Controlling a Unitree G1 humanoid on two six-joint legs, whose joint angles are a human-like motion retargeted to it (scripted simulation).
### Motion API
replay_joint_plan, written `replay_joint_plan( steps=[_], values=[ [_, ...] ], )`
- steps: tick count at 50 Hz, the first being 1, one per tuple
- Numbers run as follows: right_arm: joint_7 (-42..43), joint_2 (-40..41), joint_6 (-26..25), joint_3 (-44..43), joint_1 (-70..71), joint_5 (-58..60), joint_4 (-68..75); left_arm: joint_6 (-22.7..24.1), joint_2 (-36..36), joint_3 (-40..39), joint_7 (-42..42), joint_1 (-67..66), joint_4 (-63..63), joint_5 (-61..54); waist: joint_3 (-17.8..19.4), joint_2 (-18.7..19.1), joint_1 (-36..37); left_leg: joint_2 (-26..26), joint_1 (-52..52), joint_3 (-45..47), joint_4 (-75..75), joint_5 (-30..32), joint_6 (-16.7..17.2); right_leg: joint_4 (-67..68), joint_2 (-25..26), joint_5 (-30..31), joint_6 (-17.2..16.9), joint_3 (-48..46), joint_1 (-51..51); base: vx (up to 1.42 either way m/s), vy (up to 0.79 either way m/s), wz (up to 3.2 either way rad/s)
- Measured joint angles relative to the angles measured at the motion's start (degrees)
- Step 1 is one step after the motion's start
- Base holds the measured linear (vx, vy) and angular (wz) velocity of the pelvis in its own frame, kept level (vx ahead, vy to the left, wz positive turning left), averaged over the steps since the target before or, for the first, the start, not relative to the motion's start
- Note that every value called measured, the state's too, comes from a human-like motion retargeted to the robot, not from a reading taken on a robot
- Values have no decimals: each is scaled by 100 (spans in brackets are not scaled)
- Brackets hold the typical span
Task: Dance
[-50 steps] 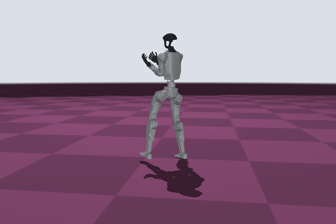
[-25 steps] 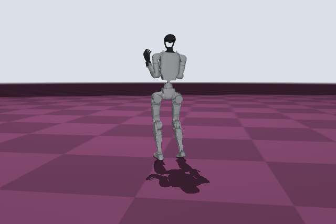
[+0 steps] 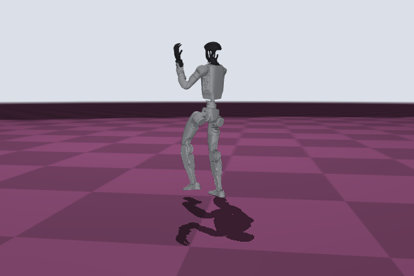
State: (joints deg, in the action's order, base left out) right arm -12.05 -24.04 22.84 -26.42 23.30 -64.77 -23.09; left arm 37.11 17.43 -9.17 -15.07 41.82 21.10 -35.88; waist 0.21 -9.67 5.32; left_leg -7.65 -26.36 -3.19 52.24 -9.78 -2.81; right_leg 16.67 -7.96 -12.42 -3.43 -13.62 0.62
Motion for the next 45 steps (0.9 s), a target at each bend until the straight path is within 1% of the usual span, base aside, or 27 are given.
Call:
replay_joint_plan(
  steps=[2,5,7,10,12,13,14,15,17,18,20,23,25,26,27,28,30,32,33,35,37,38,40,41,42,43,45],
  values=[
    [954,-694,527,326,842,811,413,-102,464,159,-736,937,-727,934,-176,-83,-43,130,-2,-411,-213,-69,28,-222,10,96,-66,-123,92,45,-2,82],
    [2246,-1651,1207,890,1891,1854,1336,32,712,267,-1450,2113,-2074,1926,-369,-118,119,596,391,-660,-1280,277,-10,-541,2,229,-247,-127,371,59,5,37],
    [2745,-2156,1448,1183,2694,2495,2243,109,766,217,-1617,2845,-3095,2337,-444,-62,223,897,661,-723,-2202,517,57,-714,-52,309,-401,-94,466,37,15,31],
    [2944,-2623,1666,1543,3763,3167,3875,269,936,0,-1404,3677,-4677,2974,-505,120,241,1174,1266,-929,-3632,952,355,-952,-101,427,-591,-106,729,49,21,21],
    [2953,-2876,1900,1886,4242,3429,5116,261,1092,-125,-1222,3953,-5643,3472,-603,331,296,1130,1734,-1281,-4307,1124,860,-1103,-111,483,-691,-224,971,70,28,-19],
    [2937,-3037,2011,2081,4449,3484,5758,189,1174,-186,-1176,4058,-6065,3744,-657,486,326,1164,1891,-1261,-4450,1156,1323,-1155,-76,519,-754,-208,1065,65,29,-26],
    [2911,-3232,2016,2325,4648,3423,6345,71,1262,-245,-1155,4129,-6403,4039,-692,586,327,1227,1935,-907,-4439,1012,1472,-1199,-111,565,-815,-185,1143,66,29,-23],
    [2879,-3444,1967,2594,4841,3303,6904,-70,1352,-302,-1147,4184,-6701,4345,-718,658,313,1303,1923,-385,-4350,781,1464,-1239,-183,617,-876,-157,1213,68,30,-17],
    [2843,-3851,1726,3063,5013,3107,7485,-488,1464,-415,-1225,4092,-6892,4801,-713,799,307,1080,2027,-336,-4286,694,1272,-1257,-330,724,-887,-144,1336,55,29,-30],
    [2889,-3929,1639,3153,5023,3180,7515,-653,1458,-562,-1264,4026,-6855,4968,-662,849,332,918,2046,-511,-4153,688,1170,-1236,-443,776,-871,-169,1377,42,22,-78],
    [3142,-3770,1603,2982,4860,3736,7207,-785,1440,-766,-1266,3820,-6488,4951,-521,937,483,683,1935,-531,-3724,667,949,-1046,-672,881,-774,-62,1310,42,13,-124],
    [3051,-3599,1565,2198,3985,4296,6079,-527,1271,-803,-802,3290,-5370,3855,-403,1091,776,553,1983,-107,-3542,553,611,-104,-971,1119,-367,154,565,19,12,-130],
    [2873,-3358,1418,1768,3396,4130,5231,-526,1150,-832,-377,2946,-4508,2997,-171,1175,947,363,2048,97,-3513,481,348,878,-1308,1336,-86,398,-139,0,16,-157],
    [2652,-3104,1322,1558,3115,3975,4809,-663,1138,-853,-44,2691,-4067,2572,-29,1217,966,304,2092,137,-3486,438,300,1404,-1435,1479,136,532,-473,4,11,-157],
    [2390,-2809,1237,1371,2840,3816,4399,-797,1174,-875,319,2389,-3640,2158,88,1256,949,261,2118,165,-3463,395,259,1898,-1530,1601,436,633,-795,5,3,-154],
    [2046,-2434,1172,1228,2576,3645,4013,-924,1305,-899,740,1995,-3239,1767,155,1291,861,251,2108,168,-3444,354,232,2328,-1562,1679,892,666,-1095,6,0,-135],
    [1234,-1696,960,949,1988,3087,3244,-1249,1756,-1044,1621,830,-2297,815,241,1309,529,243,2002,241,-3406,285,175,2790,-1436,1605,1346,671,-1546,8,-1,-98],
    [503,-963,516,805,1173,2466,2591,-1785,1819,-1332,2314,-638,-1347,155,213,1309,219,217,1911,288,-3505,296,112,2709,-914,1261,862,933,-1713,7,1,-69],
    [206,-602,302,790,697,2241,2326,-1995,1684,-1477,2646,-1396,-964,9,196,1320,79,212,1894,339,-3593,320,66,2585,-535,1166,556,1119,-1737,8,0,-66],
    [-447,251,-8,832,-405,2007,1958,-2209,1076,-1552,3207,-2936,-454,146,123,1369,-174,210,1893,437,-3822,404,-11,2170,159,948,79,1417,-1661,16,0,-68],
    [-1066,1228,-220,1001,-1638,1990,1940,-2405,70,-1309,3489,-4347,-506,789,45,1414,-431,257,1970,628,-4050,471,-10,1567,445,777,-314,1241,-1396,20,1,-68],
    [-1337,1709,-337,1078,-2253,2021,2101,-2616,-546,-1177,3519,-4853,-790,1243,5,1396,-536,228,2023,732,-4173,507,-13,1256,578,763,-441,1217,-1260,19,0,-65],
    [-1830,2826,-732,1072,-3339,2188,2766,-3291,-1788,-1158,3691,-5579,-1584,2252,-92,1277,-716,59,2096,853,-4353,551,-6,671,845,778,-712,1365,-996,18,-4,-50],
    [-2000,3316,-1026,979,-3747,2220,3204,-3604,-2243,-1284,3765,-5833,-2096,2656,-121,1286,-783,55,2142,859,-4403,553,-14,509,1004,745,-50,1309,-924,18,-7,-47],
    [-2153,3759,-1287,863,-4100,2217,3691,-3918,-2648,-1406,3727,-6026,-2631,3003,-138,1271,-810,41,2194,921,-4431,546,-35,356,1095,697,310,1332,-825,18,-8,-76],
    [-2269,4106,-1482,698,-4345,2141,4276,-4232,-2952,-1521,3463,-6097,-3210,3237,-131,1210,-757,9,2259,1094,-4415,525,-82,222,1047,619,66,1513,-672,17,-11,-92],
    [-2282,4586,-1520,176,-4438,1640,5523,-4452,-3237,-1681,2561,-6067,-4371,3048,46,1174,-721,77,2453,1150,-4295,462,-124,665,1112,548,-84,1588,-656,7,-10,-63]
  ],
)
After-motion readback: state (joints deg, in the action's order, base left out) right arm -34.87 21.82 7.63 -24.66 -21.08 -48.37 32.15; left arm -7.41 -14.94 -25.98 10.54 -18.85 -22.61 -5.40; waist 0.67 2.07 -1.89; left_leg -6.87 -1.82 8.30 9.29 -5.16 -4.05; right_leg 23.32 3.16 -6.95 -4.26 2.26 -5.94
